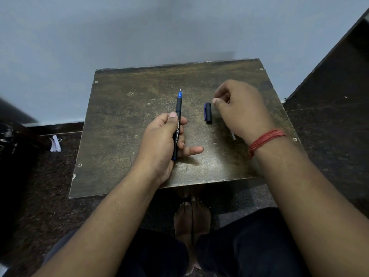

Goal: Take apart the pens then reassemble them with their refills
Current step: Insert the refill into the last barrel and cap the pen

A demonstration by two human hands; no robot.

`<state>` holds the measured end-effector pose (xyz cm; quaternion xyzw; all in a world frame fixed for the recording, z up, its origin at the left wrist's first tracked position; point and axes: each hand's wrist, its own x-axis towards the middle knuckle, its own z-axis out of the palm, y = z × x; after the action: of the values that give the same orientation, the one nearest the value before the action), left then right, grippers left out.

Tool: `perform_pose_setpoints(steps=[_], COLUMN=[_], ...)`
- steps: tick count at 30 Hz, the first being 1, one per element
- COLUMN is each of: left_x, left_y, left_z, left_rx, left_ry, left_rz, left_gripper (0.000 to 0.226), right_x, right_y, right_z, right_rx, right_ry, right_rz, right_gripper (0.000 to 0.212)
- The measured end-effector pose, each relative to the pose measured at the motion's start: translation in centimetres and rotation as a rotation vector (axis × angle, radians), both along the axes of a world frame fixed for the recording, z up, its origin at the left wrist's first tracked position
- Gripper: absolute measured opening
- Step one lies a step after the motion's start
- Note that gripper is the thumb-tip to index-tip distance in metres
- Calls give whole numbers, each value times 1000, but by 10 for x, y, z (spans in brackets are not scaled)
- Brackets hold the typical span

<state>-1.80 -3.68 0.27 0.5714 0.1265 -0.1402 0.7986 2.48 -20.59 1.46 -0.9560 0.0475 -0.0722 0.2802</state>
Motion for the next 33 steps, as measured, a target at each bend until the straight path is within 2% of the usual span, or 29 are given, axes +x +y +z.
perform_pose_setpoints(steps=[4,7,10,19,25,27,31,33], left_x=[0,0,0,0,1,1,-1,-3], left_y=[-1,-2,-3,-1,0,0,0,-2], left_z=[1,2,3,2,0,0,-1,0], left_rx=[-6,-7,-18,-25,-38,-43,-25,-13], left_ry=[10,13,16,19,32,35,5,-4], left_rz=[14,14,18,-1,-14,-16,-72,-111], left_gripper=[28,28,28,27,28,28,29,29], right_x=[-4,-8,-8,-4,-3,-2,0,0], right_y=[23,35,40,34,32,30,24,23], right_z=[2,1,-1,3,-4,-4,-2,-2], right_rx=[-180,-189,-200,145,194,312,867,1043], right_ry=[50,78,118,-3,-27,-68,-110,-106], right_rz=[91,127,139,31,55,19,-118,-143], right_gripper=[22,34,35,21,28,24,14,14])
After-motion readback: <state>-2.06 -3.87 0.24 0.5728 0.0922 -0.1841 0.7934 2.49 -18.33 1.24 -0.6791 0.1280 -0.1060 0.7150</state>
